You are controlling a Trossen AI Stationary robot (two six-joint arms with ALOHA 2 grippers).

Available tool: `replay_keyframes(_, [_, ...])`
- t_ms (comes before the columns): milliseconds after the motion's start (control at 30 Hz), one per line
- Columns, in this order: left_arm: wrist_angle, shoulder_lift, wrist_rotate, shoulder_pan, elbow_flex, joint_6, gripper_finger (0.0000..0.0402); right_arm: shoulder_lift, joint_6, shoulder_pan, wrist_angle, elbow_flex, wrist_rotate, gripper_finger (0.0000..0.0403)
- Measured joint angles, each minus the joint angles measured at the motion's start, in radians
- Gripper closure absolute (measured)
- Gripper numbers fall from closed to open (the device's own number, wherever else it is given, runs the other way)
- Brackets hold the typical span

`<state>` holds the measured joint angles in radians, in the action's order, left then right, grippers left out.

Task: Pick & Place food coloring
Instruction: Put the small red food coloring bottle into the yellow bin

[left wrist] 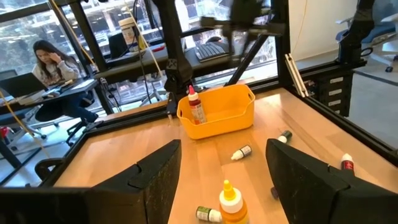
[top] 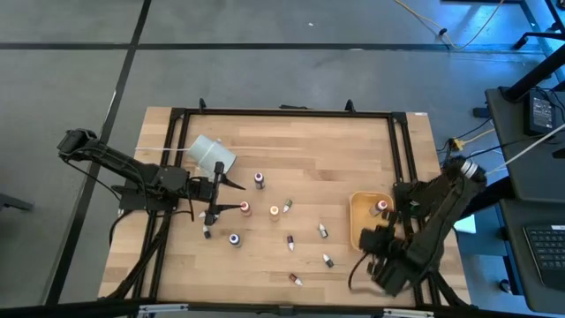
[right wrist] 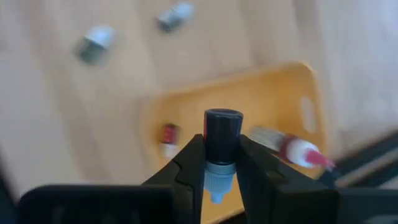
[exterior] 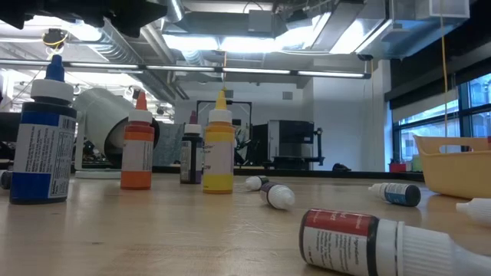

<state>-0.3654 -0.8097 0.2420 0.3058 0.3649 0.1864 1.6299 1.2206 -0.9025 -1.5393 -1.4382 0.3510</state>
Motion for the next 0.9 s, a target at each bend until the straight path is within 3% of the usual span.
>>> replay_keyframes(200, [0.004,0.0,0.0,0.0,0.0,0.0,0.0175,-0.192,0.004,0.039,0.258,0.299,-0.061,0.0326])
replay_keyframes(433, [0.004,0.0,0.0,0.0,0.0,0.0,0.0171,-0.296,0.002,0.089,0.438,0.54,-0.143,0.0326])
replay_keyframes(900, [0.004,0.0,0.0,0.0,0.0,0.002,0.0171,-0.305,0.003,0.122,0.692,0.727,-0.197,0.0312])
